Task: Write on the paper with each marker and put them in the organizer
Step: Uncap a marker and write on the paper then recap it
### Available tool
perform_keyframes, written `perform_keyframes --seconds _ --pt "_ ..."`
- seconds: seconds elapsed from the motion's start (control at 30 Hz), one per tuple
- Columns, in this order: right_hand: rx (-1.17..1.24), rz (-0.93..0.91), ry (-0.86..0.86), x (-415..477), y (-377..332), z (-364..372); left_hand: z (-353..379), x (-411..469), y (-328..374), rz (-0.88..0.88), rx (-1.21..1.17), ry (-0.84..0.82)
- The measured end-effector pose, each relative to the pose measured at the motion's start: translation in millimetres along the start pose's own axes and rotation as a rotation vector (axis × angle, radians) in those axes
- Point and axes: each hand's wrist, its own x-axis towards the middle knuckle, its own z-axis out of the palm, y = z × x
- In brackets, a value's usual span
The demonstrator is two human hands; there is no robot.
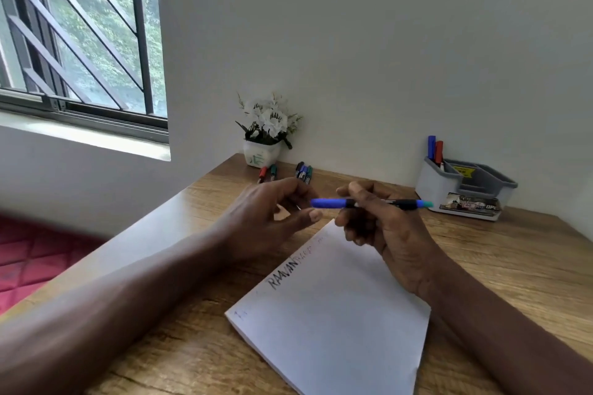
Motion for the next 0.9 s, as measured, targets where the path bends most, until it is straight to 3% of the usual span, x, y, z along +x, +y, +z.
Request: perform_keyframes --seconds 0.13,0.33,0.53,0.7,0.9 --pt "-0.054 -0.08 0.106 8 3 -20 -11 -3 -10 -0.068 0.293 -0.135" --pt "0.039 -0.023 0.158 15 -3 -38 -10 -1 -9 -0.231 0.418 -0.425" --pt "-0.166 -0.156 0.481 18 -3 -58 -8 0 -13 -0.201 0.426 -0.427" --pt "-0.307 -0.335 0.673 26 -20 -87 -9 0 -15 -0.153 0.417 -0.417" --pt "-0.551 -0.419 0.855 73 -52 -128 -9 3 -17 -0.106 0.443 -0.413"
